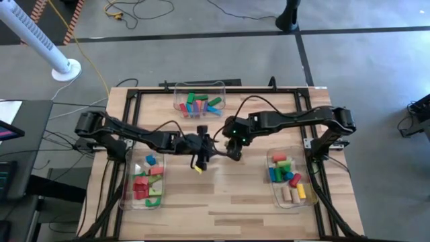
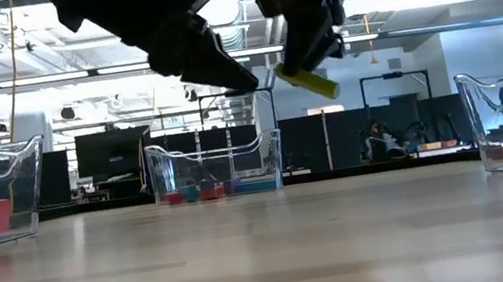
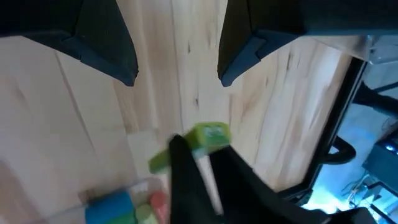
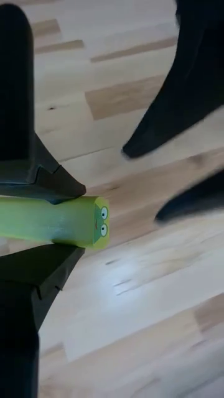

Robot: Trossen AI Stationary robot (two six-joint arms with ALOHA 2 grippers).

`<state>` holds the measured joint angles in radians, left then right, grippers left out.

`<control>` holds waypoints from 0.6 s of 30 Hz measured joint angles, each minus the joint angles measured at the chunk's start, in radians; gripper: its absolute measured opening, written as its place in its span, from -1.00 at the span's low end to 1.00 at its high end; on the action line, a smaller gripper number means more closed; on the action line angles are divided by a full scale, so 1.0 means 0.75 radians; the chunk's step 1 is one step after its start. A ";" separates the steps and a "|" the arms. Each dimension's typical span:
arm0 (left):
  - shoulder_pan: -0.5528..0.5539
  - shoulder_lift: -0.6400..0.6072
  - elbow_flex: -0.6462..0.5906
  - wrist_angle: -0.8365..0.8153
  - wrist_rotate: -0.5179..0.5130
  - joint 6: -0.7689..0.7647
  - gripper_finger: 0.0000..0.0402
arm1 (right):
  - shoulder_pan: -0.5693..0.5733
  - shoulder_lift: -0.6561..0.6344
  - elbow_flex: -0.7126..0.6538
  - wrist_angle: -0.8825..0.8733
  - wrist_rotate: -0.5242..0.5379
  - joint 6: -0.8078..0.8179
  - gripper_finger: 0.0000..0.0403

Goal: Sort blocks by size
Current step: Put the light green rectangular block into the top transparent bin

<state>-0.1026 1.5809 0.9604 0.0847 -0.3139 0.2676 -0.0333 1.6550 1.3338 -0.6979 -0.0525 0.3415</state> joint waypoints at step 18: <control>0.125 -0.375 -0.001 -0.269 0.274 -0.015 0.06 | 0.106 -0.075 0.157 -0.024 0.158 -0.084 -0.36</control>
<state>-0.0090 1.2994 0.9600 -0.1169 -0.1082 0.2566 0.0460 1.5991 1.4517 -0.7156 0.0656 0.2786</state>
